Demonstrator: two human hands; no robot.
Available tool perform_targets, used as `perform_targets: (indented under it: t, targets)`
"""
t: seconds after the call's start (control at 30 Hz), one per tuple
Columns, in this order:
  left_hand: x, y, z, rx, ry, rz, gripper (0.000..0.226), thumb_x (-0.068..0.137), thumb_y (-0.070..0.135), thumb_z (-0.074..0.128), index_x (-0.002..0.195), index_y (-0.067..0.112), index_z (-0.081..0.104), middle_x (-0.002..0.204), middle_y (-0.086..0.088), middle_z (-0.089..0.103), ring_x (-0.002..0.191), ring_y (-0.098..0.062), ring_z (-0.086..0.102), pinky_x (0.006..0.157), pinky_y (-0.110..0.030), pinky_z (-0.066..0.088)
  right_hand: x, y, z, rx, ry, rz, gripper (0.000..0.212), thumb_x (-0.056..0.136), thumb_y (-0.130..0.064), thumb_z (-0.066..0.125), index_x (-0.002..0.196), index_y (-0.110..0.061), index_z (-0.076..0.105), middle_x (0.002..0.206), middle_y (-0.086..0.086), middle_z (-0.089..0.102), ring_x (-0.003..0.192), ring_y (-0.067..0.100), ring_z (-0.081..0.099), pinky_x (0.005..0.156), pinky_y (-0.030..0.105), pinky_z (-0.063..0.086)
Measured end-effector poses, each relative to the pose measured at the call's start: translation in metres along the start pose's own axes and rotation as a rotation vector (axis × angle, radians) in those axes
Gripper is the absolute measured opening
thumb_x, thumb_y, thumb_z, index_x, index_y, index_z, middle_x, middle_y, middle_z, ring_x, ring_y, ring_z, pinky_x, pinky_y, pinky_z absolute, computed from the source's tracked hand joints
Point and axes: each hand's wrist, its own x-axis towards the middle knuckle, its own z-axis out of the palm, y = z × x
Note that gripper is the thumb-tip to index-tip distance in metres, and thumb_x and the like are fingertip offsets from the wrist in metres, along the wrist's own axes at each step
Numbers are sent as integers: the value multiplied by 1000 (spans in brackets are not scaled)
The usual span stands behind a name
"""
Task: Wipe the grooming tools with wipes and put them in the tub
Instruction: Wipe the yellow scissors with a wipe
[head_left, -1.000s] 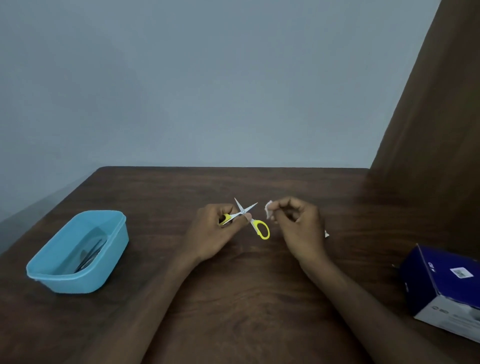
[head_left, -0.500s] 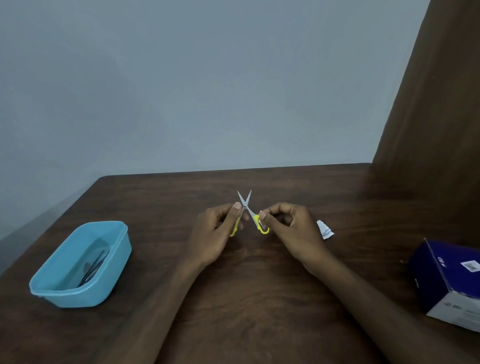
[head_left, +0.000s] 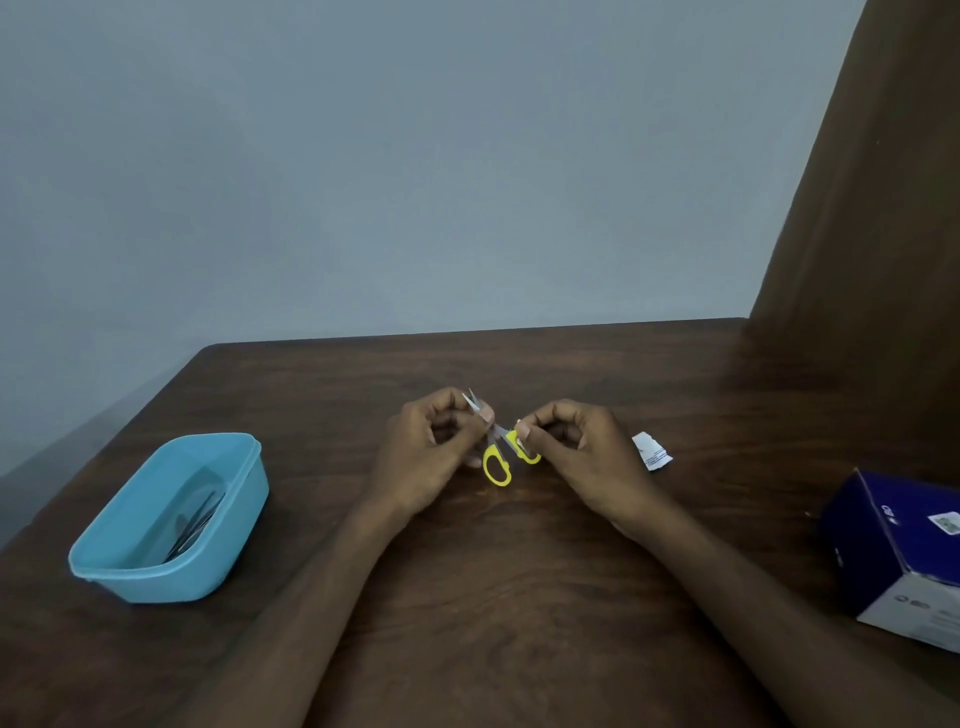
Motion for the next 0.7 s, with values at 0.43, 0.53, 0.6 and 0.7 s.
perform_targets:
  t: [0.43, 0.53, 0.6, 0.7]
  targets:
    - [-1, 4, -2, -19, -17, -70, 16, 99, 17, 75, 89, 7, 80, 81, -11, 81, 75, -29, 79, 72, -33, 63, 4, -1, -2, -50, 262, -65, 10, 86, -16, 87, 91, -22, 81, 97, -8, 81, 85, 8, 78, 85, 42, 65]
    - [-1, 1, -3, 17, -13, -94, 17, 97, 22, 78, 86, 11, 81, 80, -10, 81, 78, -35, 79, 77, -39, 66, 0, -4, -3, -186, 347, -211, 9, 88, -15, 86, 97, -16, 83, 99, -9, 76, 84, 2, 76, 81, 27, 63]
    - [-1, 1, -3, 32, -17, -102, 18, 97, 23, 79, 84, 11, 81, 79, -10, 81, 75, -32, 79, 77, -39, 65, -4, -10, -4, -287, 355, -353, 13, 91, -9, 83, 100, -18, 83, 97, -10, 75, 86, 2, 74, 80, 19, 57]
    - [0, 1, -3, 52, -25, -105, 19, 96, 20, 79, 82, 8, 79, 78, -10, 80, 71, -27, 78, 75, -37, 64, -10, -16, -1, -366, 325, -488, 27, 88, -3, 82, 110, -18, 80, 95, -14, 76, 91, 5, 71, 84, 22, 54]
